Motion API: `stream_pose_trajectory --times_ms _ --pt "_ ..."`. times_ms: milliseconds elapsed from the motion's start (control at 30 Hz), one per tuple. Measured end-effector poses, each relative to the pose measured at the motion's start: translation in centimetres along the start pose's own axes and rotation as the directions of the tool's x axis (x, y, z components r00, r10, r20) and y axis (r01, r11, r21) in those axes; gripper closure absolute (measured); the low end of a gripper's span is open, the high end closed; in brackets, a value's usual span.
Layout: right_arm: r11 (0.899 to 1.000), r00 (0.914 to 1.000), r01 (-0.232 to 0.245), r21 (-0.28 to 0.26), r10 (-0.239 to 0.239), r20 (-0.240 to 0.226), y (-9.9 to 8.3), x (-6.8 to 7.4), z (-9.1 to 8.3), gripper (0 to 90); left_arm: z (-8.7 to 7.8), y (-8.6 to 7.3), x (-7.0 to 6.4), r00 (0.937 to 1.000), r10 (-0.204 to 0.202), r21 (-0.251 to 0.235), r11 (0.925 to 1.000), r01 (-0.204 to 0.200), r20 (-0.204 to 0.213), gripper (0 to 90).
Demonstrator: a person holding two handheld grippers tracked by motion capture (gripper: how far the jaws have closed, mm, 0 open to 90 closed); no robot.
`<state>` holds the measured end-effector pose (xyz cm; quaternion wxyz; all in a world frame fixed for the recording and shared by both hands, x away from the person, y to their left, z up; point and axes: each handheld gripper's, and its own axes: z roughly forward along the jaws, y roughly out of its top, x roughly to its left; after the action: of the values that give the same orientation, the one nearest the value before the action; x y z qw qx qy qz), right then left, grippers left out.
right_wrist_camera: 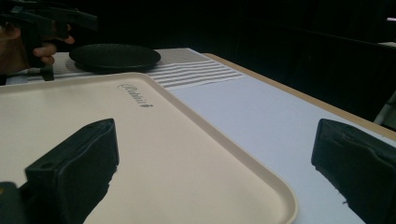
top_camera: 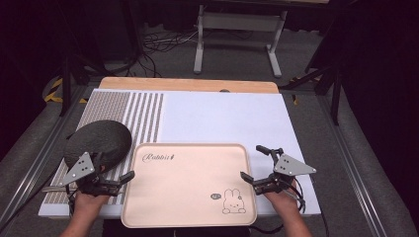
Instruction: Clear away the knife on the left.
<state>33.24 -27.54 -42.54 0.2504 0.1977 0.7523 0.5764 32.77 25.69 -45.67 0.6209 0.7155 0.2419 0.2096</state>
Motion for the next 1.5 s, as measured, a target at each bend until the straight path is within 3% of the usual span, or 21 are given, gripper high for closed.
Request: stream_pose_trajectory --times_ms 267,400,533,767,833,933,967,1300,1467,1500 --pt "1.000 1.0000 -0.001 0.001 0.001 -0.007 0.0 0.0 0.0 1.3 0.1 0.1 0.0 0.9999 -0.009 -0.008 0.9999 0.009 0.009 1.1" --pt "1.000 1.0000 -0.002 0.000 0.002 -0.008 -0.1 0.0 0.0 1.3 0.0 0.2 0.1 0.9986 -0.039 -0.018 0.9990 0.040 0.036 0.1" --pt "1.000 0.9999 -0.007 0.000 0.007 -0.015 -0.1 0.0 0.1 1.3 -0.2 0.3 0.2 0.9982 -0.034 -0.031 0.9989 0.036 0.050 0.1" --pt "1.000 0.9994 -0.016 0.002 0.016 -0.032 -0.2 0.0 0.3 1.2 -0.6 1.1 0.3 0.9966 -0.031 0.014 0.9994 0.030 0.076 0.3" --pt "1.000 0.9993 -0.016 0.003 0.017 -0.032 -0.2 0.0 0.3 1.2 -0.7 1.4 0.5 0.9926 -0.049 0.040 0.9982 0.044 0.111 0.4" --pt "1.000 0.9992 -0.021 0.005 0.022 -0.033 -0.2 0.0 0.3 1.2 -0.8 1.9 0.5 0.9902 -0.024 0.089 0.9960 0.011 0.138 0.9" --pt "1.000 0.9992 -0.022 0.007 0.022 -0.034 -0.2 0.0 0.4 1.2 -0.9 2.1 0.6 0.9898 -0.006 0.105 0.9945 -0.009 0.142 1.3" --pt "1.000 0.9986 -0.021 0.022 0.022 -0.048 -0.3 0.0 0.6 1.6 -2.0 3.7 1.0 0.9849 0.042 0.192 0.9785 -0.075 0.168 4.1" --pt "0.999 0.9983 -0.020 0.029 0.022 -0.055 -0.4 0.0 0.7 2.0 -2.4 4.0 1.3 0.9792 0.052 0.263 0.9591 -0.104 0.196 5.9" --pt "0.999 0.9983 -0.020 0.029 0.022 -0.055 -0.4 0.0 0.7 2.0 -2.4 4.0 1.3 0.9792 0.052 0.263 0.9591 -0.104 0.196 5.9"
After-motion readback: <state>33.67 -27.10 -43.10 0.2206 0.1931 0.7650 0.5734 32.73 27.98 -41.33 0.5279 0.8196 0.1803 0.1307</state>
